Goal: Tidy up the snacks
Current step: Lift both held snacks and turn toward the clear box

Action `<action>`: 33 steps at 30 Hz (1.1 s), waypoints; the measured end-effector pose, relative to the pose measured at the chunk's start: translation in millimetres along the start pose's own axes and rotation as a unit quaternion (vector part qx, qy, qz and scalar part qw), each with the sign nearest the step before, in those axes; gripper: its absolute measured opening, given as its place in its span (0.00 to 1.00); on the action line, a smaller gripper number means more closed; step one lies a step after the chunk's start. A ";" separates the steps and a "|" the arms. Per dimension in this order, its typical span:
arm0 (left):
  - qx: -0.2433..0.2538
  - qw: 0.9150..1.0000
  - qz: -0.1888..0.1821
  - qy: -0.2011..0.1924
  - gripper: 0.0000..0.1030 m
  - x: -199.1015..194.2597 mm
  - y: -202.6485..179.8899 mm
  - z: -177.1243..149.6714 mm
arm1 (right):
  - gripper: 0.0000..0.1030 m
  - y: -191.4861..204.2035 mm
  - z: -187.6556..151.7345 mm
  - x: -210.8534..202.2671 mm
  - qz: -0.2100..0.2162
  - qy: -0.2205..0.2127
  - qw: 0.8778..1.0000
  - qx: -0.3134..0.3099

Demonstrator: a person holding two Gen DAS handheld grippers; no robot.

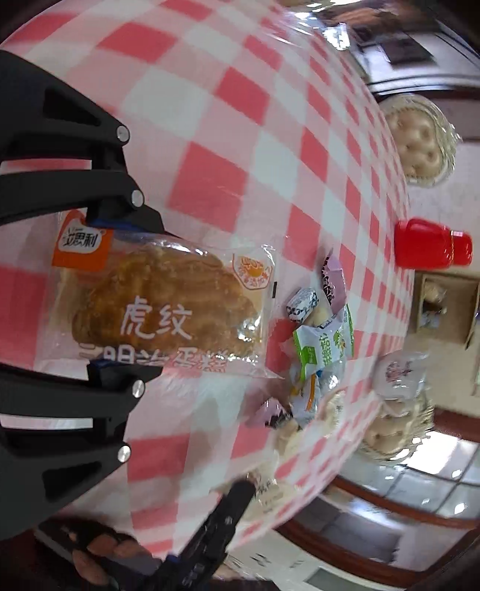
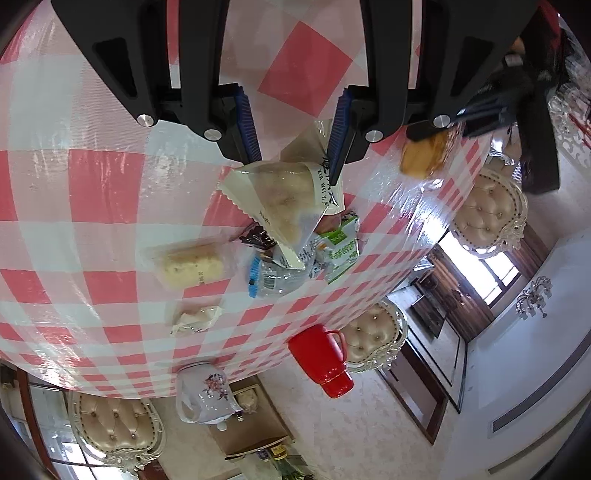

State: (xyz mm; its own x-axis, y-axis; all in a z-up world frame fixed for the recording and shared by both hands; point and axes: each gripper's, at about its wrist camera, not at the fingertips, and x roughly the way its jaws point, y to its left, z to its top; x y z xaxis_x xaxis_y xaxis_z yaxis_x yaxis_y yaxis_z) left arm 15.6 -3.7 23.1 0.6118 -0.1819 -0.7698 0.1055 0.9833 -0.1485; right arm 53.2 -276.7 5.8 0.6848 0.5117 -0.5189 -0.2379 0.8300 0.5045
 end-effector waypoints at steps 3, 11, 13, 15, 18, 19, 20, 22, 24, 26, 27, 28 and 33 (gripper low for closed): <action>-0.017 1.000 -0.001 -0.012 0.46 -10.2 -0.6 -12.4 | 0.35 -0.3 -0.2 -1.9 0.003 -0.004 1.000 0.000; -0.022 0.999 -0.013 -0.022 0.46 -38.0 2.7 -41.6 | 0.35 0.7 -1.1 -2.7 -0.004 -0.006 1.000 0.000; -0.017 0.999 -0.013 -0.027 0.46 -45.8 4.6 -48.2 | 0.35 3.2 -1.8 -1.7 -0.011 0.001 1.000 -0.001; -0.011 0.999 -0.013 -0.031 0.46 -54.7 7.3 -55.8 | 0.35 1.8 -6.5 -5.3 -0.017 0.008 1.000 0.025; -0.016 0.999 -0.014 -0.037 0.46 -67.9 18.6 -67.3 | 0.35 5.3 -22.7 -14.6 -0.022 0.022 0.998 0.058; -0.018 0.999 -0.015 -0.038 0.46 -72.5 22.7 -71.2 | 0.35 9.5 -29.6 -18.8 -0.022 0.024 0.998 0.058; -0.018 0.999 -0.016 -0.040 0.46 -76.5 25.8 -74.2 | 0.35 14.0 -36.4 -23.0 -0.021 0.025 0.998 0.058; -0.018 0.999 -0.015 -0.044 0.46 -84.7 31.2 -81.1 | 0.35 25.9 -52.7 -33.7 -0.016 0.027 0.998 0.051; -0.020 0.999 -0.016 -0.043 0.46 -89.4 36.1 -85.9 | 0.35 39.5 -69.4 -44.0 -0.013 0.028 0.999 0.041; -0.021 0.999 -0.017 -0.042 0.46 -93.7 39.5 -91.3 | 0.35 48.9 -80.0 -50.5 -0.015 0.028 0.999 0.028; -0.020 0.999 -0.016 -0.042 0.46 -95.1 40.3 -93.5 | 0.35 56.6 -86.8 -55.0 -0.017 0.028 0.999 0.018; -0.019 0.999 -0.016 -0.042 0.46 -97.2 41.3 -97.0 | 0.35 63.3 -92.6 -59.1 -0.016 0.029 0.999 0.010; -0.015 0.999 -0.016 -0.050 0.46 -111.3 44.2 -110.0 | 0.35 89.9 -113.2 -70.7 -0.010 0.032 0.999 -0.019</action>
State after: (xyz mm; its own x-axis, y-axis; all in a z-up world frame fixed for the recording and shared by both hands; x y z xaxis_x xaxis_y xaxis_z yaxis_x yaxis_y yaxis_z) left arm -134.1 59.0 33.9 0.6839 -0.2090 -0.6989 0.1028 0.9761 -0.1913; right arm -94.6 -213.0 9.7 0.6446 0.5068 -0.5724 -0.2509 0.8475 0.4677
